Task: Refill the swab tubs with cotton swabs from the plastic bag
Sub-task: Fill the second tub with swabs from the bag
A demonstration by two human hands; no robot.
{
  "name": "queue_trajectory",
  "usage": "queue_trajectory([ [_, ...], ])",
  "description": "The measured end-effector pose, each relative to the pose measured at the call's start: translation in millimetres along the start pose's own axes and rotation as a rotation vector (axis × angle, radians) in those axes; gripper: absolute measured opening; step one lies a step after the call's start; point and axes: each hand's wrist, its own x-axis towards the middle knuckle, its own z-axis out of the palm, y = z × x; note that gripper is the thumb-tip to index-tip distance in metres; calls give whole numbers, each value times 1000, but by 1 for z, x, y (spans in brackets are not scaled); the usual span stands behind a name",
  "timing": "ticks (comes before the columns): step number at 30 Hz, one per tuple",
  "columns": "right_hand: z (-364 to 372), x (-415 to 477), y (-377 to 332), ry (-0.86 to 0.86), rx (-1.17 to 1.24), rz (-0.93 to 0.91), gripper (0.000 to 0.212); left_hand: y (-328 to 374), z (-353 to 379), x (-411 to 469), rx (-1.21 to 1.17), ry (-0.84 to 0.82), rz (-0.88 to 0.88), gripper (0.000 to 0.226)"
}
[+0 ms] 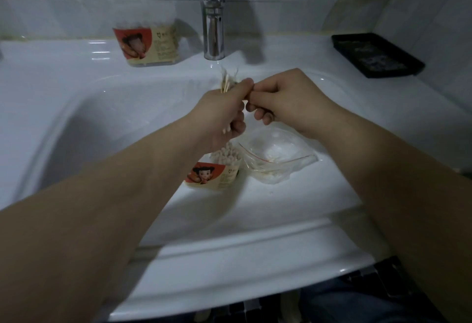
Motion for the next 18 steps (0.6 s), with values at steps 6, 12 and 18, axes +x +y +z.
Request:
queue_trajectory([
  [6, 3, 3, -1, -54, 54, 53, 30, 1, -4, 5, -228, 108, -44, 27],
  [12, -4, 4, -3, -11, 125, 71, 53, 1, -6, 6, -241, 146, -18, 19],
  [18, -4, 1, -6, -56, 168, 15, 96, 2, -4, 1, 14, -23, -21, 21],
])
